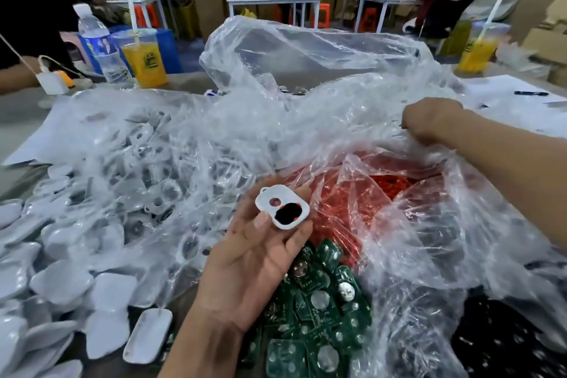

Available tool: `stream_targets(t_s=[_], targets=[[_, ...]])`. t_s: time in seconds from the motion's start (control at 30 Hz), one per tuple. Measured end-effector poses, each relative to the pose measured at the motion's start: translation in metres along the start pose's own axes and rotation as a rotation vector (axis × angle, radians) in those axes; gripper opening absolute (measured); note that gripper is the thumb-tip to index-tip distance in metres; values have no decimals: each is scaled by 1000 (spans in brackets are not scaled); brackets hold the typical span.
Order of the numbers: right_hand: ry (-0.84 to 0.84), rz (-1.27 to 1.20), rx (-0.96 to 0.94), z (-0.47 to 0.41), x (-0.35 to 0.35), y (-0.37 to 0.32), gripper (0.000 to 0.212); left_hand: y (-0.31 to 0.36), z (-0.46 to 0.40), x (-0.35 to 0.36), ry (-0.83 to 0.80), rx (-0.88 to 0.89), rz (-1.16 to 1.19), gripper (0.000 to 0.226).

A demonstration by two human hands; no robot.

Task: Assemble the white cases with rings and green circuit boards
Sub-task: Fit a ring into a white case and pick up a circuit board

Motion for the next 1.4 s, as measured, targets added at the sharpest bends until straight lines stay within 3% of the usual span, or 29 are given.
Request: stream_targets(t_s=[0.1, 0.23, 0.37, 0.57, 0.63, 0.77, 0.83, 0.97, 1.03, 1.17, 1.3, 1.4], targets=[[104, 45, -75, 2, 0, -7, 25, -1, 0, 0, -10, -9, -3, 78], [133, -107, -132, 3, 5, -4, 20, -1, -1, -1, -3, -5, -8, 80], [301, -338, -21, 7, 2, 13, 21, -2, -1, 0, -40, -6, -18, 63], [403, -364, 177, 24, 6, 28, 38, -2, -2, 3, -53, -7, -21, 54], [502, -638, 236, 32, 0, 39, 33, -1, -2, 6, -62, -12, -19, 48], [745, -1662, 226, 78, -11, 57, 6, 0, -1, 12, -15, -6, 38, 52], [879, -1753, 117, 116, -17, 46, 12, 1, 3, 17, -2, 1, 82, 45], [1000, -1554, -110, 196, -18, -7, 9, 6, 18, 26, 26, 20, 135, 50], [904, -1618, -345, 227, -15, -47, 9, 9, 28, 30, 62, 22, 151, 46], [504, -1788, -787, 250, -4, -122, 15, 18, 57, 26, 165, 50, 47, 48], [390, -1807, -924, 245, 21, -155, 23, 23, 71, 20, 256, 79, -21, 41], [364, -1744, -909, 240, 37, -164, 24, 25, 65, 18, 297, 67, -61, 41]])
Point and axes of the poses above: each hand's wrist, its own z-axis away from the middle knuckle, its own x-axis out of the palm, y = z × x, the point moved 3 cm from there along -z, towards the middle knuckle, and after that the axes turned 13 degrees about -y, right-handed, at the moved point
